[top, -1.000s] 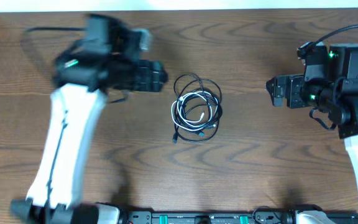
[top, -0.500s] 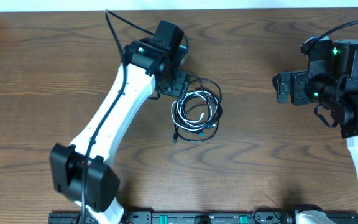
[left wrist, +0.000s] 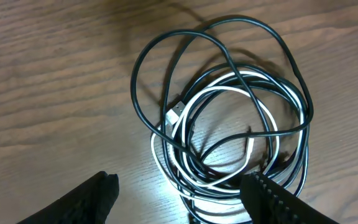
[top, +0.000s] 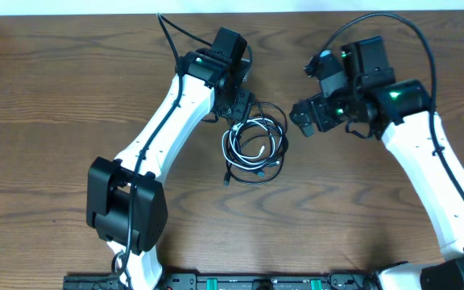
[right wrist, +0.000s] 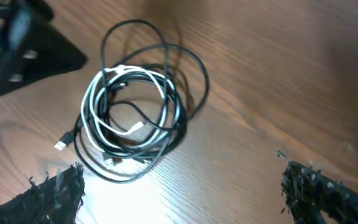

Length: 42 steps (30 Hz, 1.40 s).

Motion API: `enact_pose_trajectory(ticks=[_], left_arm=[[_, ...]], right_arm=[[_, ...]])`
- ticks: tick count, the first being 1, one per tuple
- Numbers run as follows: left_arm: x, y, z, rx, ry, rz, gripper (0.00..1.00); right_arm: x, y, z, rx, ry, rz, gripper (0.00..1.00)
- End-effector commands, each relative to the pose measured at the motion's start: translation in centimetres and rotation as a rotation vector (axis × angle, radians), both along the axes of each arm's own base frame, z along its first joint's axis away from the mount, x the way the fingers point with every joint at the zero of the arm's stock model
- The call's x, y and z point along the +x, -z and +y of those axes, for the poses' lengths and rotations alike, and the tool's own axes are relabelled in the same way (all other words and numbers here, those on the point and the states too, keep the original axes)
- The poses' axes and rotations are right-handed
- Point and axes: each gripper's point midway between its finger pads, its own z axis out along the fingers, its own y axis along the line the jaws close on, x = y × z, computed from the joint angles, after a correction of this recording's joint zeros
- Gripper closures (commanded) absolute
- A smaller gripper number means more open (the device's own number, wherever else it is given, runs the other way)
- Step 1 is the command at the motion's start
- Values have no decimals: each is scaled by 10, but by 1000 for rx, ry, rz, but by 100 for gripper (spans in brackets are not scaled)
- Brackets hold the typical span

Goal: Untangle cables

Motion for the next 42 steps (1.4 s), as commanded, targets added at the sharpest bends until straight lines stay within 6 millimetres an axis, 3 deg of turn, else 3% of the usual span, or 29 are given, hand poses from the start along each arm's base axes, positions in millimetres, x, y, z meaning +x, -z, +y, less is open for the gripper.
enact_pose_trajectory(ticks=[1, 9, 15, 18, 26, 29, 33, 42], left_arm=[[0, 17, -3, 10, 12, 38, 32], [3, 20, -1, 19, 8, 36, 32], [13, 16, 6, 47, -11, -9, 32], [25, 4, 25, 87, -120, -58, 34], [46, -57, 65, 12, -281, -194, 36], [44, -64, 66, 7, -282, -206, 35], [43, -63, 66, 9, -281, -201, 35], [41, -62, 67, 14, -280, -192, 35]], right_arm=[[-2, 4, 20, 3, -65, 2, 1], [10, 45, 20, -53, -10, 89, 1], [27, 75, 34, -39, -31, 107, 1], [33, 78, 39, -23, -28, 98, 1], [62, 96, 46, 17, 67, 72, 1], [70, 117, 33, -31, 180, 99, 1], [69, 141, 30, -61, 195, 145, 1], [67, 142, 30, -62, 185, 152, 1]])
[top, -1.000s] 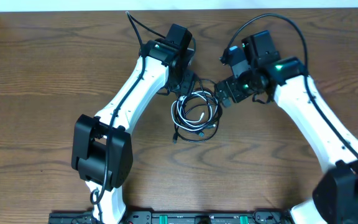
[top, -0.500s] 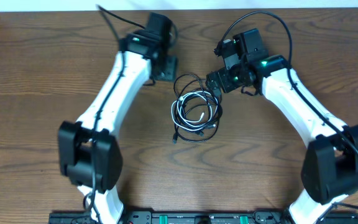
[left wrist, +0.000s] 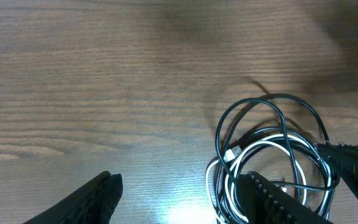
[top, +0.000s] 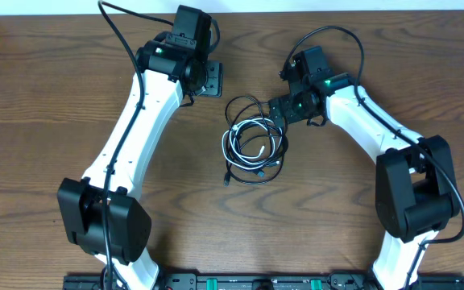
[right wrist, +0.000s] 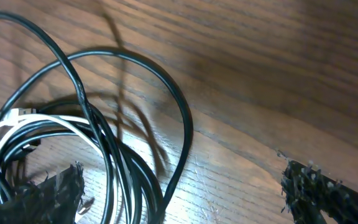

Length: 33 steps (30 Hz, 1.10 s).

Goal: Untangle cables

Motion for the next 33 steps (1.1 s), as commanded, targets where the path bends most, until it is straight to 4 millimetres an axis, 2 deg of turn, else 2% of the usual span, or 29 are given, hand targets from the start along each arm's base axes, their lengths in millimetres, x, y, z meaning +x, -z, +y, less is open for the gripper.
enact_pose_trajectory(ticks=[1, 3, 5, 6, 12, 19, 22, 27, 28, 31, 33], left_arm=[[2, -4, 2, 5, -15, -10, 36], [2, -4, 2, 5, -15, -9, 35], [1, -3, 2, 6, -15, -4, 35], [0, -3, 2, 7, -15, -2, 36], [-1, -3, 3, 8, -15, 1, 35], [-1, -3, 3, 8, -15, 1, 35], [-1, -3, 3, 8, -15, 1, 35], [-1, -3, 3, 8, -15, 1, 35], [-1, -3, 3, 8, -15, 1, 35], [-1, -3, 3, 8, -15, 1, 35], [-1, -3, 3, 8, -15, 2, 35]], right_arm=[[3, -8, 5, 3, 4, -22, 1], [3, -8, 5, 3, 4, -22, 1], [3, -8, 5, 3, 3, -21, 5], [3, -8, 5, 2, 3, -20, 1], [2, -6, 4, -4, 7, -18, 1], [-12, 12, 0, -15, 45, 34, 1], [-18, 15, 7, -18, 25, 40, 1], [-31, 15, 31, -21, -37, 39, 1], [-33, 15, 35, -24, -47, 37, 2], [-35, 15, 41, -71, -62, 9, 14], [-35, 16, 41, -103, -62, -7, 15]])
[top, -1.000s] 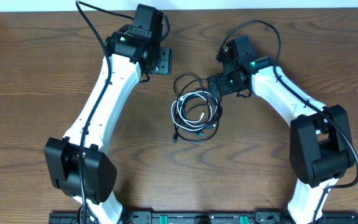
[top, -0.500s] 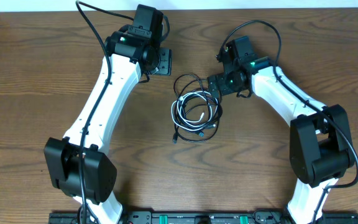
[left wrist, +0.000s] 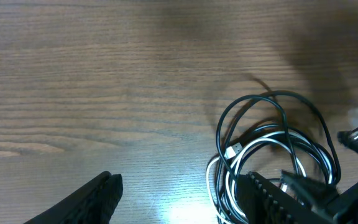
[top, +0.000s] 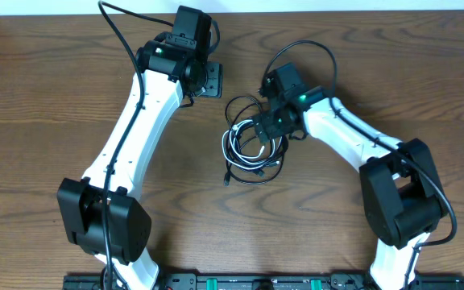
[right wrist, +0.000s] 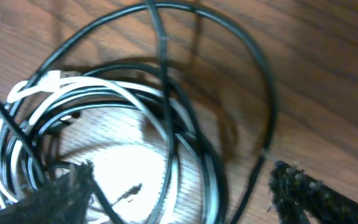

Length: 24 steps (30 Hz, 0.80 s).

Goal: Untangle cables

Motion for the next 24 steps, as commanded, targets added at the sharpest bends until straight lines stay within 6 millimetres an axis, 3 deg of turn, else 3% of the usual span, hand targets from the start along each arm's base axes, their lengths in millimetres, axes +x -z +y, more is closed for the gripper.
enact_pose_trajectory(ticks=[1, 8, 15, 18, 20, 21, 22, 24], left_arm=[[1, -4, 2, 6, -15, -8, 36], [1, -4, 2, 6, -15, -8, 35], [1, -4, 2, 6, -15, -8, 35], [1, -4, 2, 6, -15, -8, 36], [1, -4, 2, 6, -15, -8, 35], [1, -4, 2, 6, -15, -8, 35], [1, -4, 2, 6, -15, -8, 35], [1, -4, 2, 6, -15, -8, 35]], right_arm=[[-1, 1, -3, -69, 5, -38, 16], [1, 4, -12, -82, 25, -34, 29], [-6, 18, -21, -101, 34, -16, 32], [-10, 26, -24, -104, 34, -11, 46], [-12, 29, -25, -104, 34, -10, 62], [-13, 31, -25, -105, 34, -10, 77], [-14, 32, -26, -106, 34, -8, 99], [-13, 32, -25, -105, 34, -10, 99]])
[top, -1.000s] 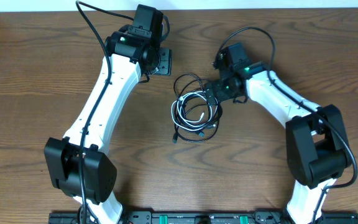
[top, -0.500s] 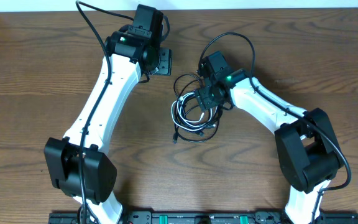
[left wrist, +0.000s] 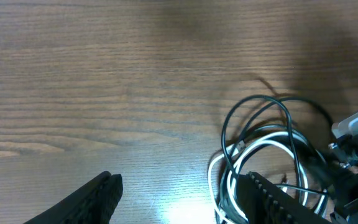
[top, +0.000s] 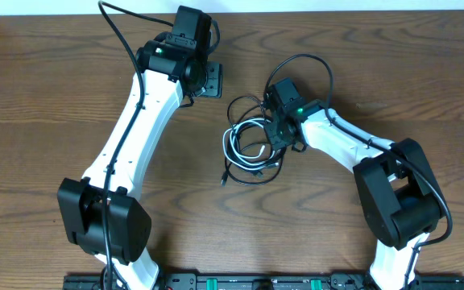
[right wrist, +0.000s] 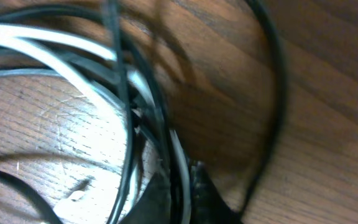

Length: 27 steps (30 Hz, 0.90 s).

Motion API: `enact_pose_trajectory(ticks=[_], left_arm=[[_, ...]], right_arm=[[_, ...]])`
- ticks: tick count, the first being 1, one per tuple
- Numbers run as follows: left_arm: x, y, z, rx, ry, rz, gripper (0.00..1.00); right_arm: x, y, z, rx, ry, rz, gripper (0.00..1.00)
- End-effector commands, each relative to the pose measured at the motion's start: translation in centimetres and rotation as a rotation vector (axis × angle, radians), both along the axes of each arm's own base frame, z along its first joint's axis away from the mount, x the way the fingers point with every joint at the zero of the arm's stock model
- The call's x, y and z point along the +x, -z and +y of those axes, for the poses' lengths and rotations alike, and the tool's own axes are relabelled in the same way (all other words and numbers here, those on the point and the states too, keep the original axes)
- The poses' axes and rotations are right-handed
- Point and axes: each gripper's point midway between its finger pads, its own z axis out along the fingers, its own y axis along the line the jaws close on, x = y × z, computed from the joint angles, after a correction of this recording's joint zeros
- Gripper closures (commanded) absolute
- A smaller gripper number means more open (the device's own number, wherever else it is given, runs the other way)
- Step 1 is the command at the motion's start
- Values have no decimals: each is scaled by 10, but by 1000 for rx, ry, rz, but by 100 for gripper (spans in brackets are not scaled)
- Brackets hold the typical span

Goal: Untangle cables

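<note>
A tangled bundle of black and white cables (top: 252, 147) lies coiled at mid-table, with one black loop (top: 244, 105) sticking out toward the back and a plug end (top: 225, 180) at the front left. My right gripper (top: 281, 135) sits on the bundle's right side. In the right wrist view it (right wrist: 182, 183) is shut on a few black and white strands (right wrist: 129, 87). My left gripper (top: 206, 80) stands open over bare wood to the back left of the bundle (left wrist: 272, 162), and nothing lies between its fingers (left wrist: 101, 196).
The brown wooden table (top: 71, 97) runs wide on all sides of the bundle. The right arm's own black wire (top: 300, 60) arcs above its wrist. Both arm bases stand at the front edge.
My right gripper was open over the bundle's right part; now it is lower and shut on strands there. The bundle has shifted slightly. The left gripper has not moved.
At first my left gripper hung open right over the bundle and the right one was open off to the right. Then the left stood back-left over bare wood and the right reached the bundle's edge, then hovered over it, and now grips its strands.
</note>
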Motion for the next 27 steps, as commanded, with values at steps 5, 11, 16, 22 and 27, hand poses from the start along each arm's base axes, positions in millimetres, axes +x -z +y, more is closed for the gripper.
enact_pose_trajectory(ticks=[5, 11, 16, 22, 27], left_arm=[[2, -4, 2, 6, -15, -9, 36], [1, -4, 2, 6, -15, -8, 35], [1, -4, 2, 6, -15, -8, 35], [-3, -3, -10, -53, 17, 15, 63], [-7, -6, -36, -123, 81, 14, 64]], right_arm=[[6, -2, -1, 8, 7, -29, 99], [33, -45, 10, 51, 16, -150, 99], [66, -156, 7, 82, 52, -421, 99], [63, -263, -18, 84, 87, -653, 99], [57, -255, -21, 63, 82, -616, 99]])
